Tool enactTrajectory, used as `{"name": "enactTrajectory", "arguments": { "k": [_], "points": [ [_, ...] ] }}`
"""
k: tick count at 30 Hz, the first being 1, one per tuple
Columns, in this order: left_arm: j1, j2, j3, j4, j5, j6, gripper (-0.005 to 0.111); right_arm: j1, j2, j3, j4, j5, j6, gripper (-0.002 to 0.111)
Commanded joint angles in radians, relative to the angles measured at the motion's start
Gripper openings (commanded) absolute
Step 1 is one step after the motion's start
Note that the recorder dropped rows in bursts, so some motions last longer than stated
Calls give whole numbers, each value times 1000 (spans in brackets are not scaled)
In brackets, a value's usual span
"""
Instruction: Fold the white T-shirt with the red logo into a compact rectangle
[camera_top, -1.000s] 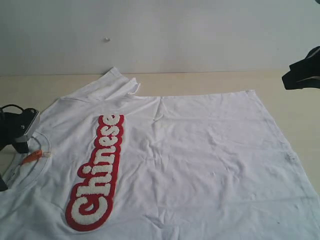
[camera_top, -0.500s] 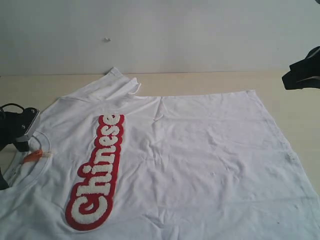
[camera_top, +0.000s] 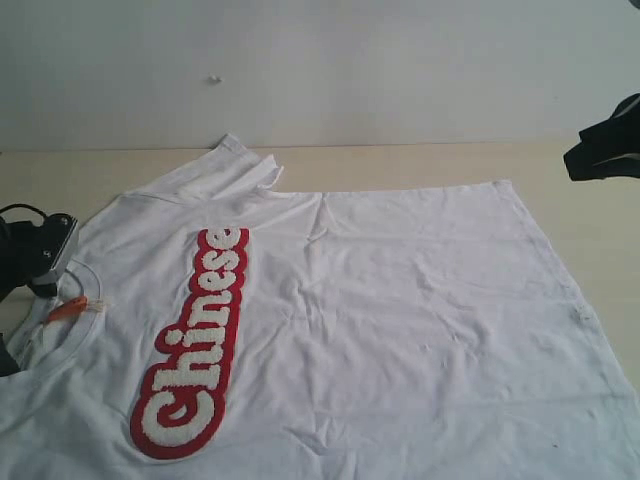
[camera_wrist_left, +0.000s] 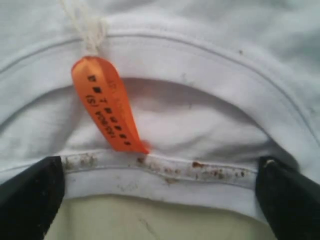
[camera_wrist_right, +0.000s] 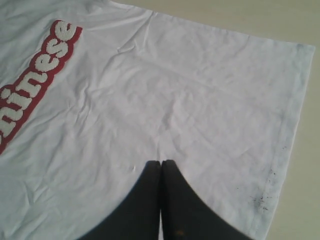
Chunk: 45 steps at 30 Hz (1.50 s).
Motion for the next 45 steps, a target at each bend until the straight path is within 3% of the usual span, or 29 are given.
{"name": "enactTrajectory", "arguments": {
  "k": [1,5,37,45],
  "points": [
    [-1,40,22,-8,-15,124,106,-4,-1,-5,3,2,-9,0],
    [-1,48,22,-12,32,117,106,-4,-1,-5,3,2,-9,0],
    [3,89,22,17,36,75,106,-4,-1,-5,27,0,-9,0],
    [-28,109,22,13,36,75,106,-4,-3,-5,51,5,-9,0]
  ]
}}
